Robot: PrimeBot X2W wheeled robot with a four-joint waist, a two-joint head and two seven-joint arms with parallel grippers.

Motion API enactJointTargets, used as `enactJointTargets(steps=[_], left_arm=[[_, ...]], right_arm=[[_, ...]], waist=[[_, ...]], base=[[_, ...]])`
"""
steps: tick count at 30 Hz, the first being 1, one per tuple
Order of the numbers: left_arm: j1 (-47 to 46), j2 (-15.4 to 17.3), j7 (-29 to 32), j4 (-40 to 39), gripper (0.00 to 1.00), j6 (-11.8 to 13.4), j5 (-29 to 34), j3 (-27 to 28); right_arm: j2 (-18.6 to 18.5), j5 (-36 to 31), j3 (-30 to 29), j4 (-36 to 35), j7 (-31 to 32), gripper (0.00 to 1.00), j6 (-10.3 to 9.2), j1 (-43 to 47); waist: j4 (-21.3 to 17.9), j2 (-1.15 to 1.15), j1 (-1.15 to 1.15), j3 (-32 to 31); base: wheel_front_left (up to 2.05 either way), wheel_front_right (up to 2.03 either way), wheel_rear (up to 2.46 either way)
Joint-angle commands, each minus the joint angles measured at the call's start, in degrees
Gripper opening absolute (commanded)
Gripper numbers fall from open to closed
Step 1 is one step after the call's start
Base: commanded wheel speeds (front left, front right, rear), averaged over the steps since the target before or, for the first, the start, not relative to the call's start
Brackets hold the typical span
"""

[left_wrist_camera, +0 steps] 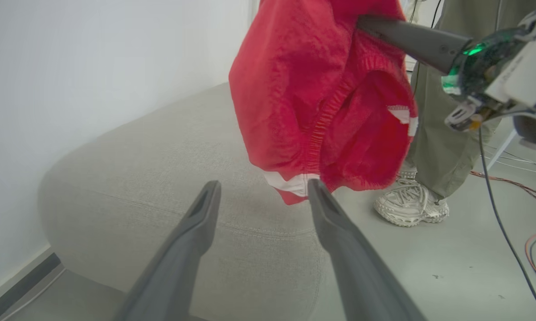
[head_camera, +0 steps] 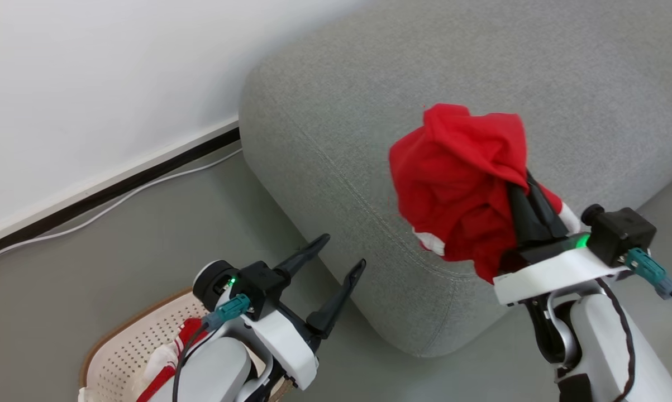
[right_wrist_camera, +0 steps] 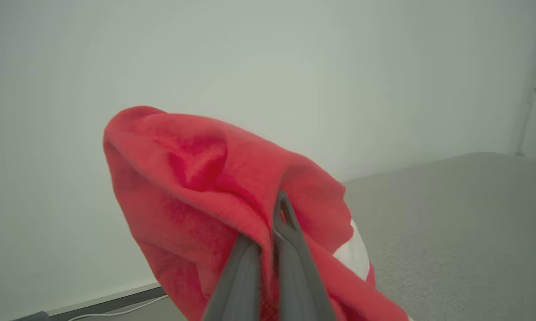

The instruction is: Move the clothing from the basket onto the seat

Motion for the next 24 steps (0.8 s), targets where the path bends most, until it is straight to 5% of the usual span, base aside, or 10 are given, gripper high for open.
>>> enactJointTargets(steps=[1,14,24], left_arm=[[-1.8,0.7,-0.3,-1.1,1.00,-0.2,-0.1,1.5],[-3.8,4.8,-0.3,-5.2,1.00,-0.2,1.1,-0.2],[-9.8,10.7,-0.3,-12.0,1.00,-0.2,1.9,-4.6]], right_arm=[[0.1,-0.5,0.3,-2.1,-0.3,0.00,0.22,0.0],[-1.3,-4.2,-4.1,-1.9,-0.3,0.00,0.22,-5.6],[-3.2,-7.7,-12.7,2.2,-0.3,0.00,0.22,-18.4]], waist=[[-0.4,0.00,0.00,0.7],[-0.6,0.00,0.00,10.4],[5.3,0.00,0.00,22.4]], base=[[0.00,0.00,0.00],[0.00,0.00,0.00],[0.00,0.00,0.00]])
